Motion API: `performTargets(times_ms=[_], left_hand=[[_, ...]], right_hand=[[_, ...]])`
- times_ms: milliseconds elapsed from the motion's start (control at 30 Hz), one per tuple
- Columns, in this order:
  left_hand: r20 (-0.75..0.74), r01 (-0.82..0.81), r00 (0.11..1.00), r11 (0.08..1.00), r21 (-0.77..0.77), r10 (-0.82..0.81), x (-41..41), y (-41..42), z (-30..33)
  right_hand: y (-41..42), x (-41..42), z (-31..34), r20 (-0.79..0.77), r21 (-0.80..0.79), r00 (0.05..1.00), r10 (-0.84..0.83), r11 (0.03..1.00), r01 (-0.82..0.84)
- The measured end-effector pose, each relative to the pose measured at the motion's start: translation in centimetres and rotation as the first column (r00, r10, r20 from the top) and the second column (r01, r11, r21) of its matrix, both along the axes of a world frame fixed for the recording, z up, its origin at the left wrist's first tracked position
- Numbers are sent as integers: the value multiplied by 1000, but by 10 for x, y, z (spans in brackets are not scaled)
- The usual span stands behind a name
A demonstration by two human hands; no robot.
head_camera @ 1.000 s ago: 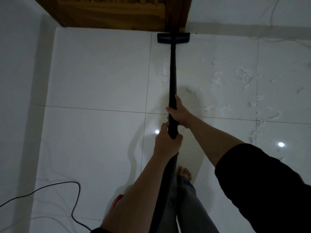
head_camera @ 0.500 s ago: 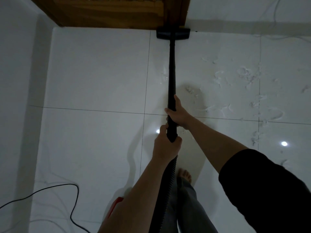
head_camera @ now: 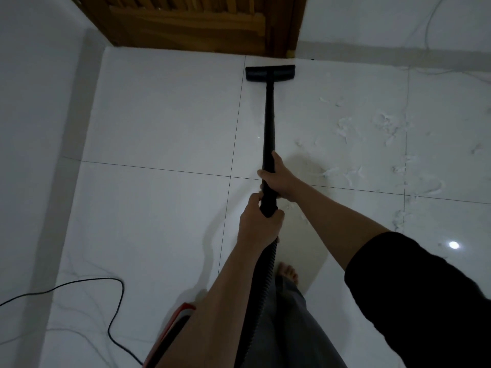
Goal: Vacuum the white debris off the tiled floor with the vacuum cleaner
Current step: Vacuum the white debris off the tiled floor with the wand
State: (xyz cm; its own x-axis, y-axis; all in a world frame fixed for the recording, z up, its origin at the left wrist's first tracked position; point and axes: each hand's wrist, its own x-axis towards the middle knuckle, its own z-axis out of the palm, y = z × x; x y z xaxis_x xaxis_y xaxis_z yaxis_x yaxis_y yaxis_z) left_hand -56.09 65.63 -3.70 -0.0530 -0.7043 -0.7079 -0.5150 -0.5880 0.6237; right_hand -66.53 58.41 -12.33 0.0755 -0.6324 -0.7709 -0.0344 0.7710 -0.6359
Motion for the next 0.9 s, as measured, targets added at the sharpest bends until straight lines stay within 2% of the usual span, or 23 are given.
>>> performTargets(times_ms=[533,900], left_hand=[[85,4,996,999,37,-7,35,154,18],[74,43,996,999,7,-43,82,266,33]], right_hand=[[157,39,26,43,36,999,-12,999,10],[271,88,28,55,42,996,-72,997,70]])
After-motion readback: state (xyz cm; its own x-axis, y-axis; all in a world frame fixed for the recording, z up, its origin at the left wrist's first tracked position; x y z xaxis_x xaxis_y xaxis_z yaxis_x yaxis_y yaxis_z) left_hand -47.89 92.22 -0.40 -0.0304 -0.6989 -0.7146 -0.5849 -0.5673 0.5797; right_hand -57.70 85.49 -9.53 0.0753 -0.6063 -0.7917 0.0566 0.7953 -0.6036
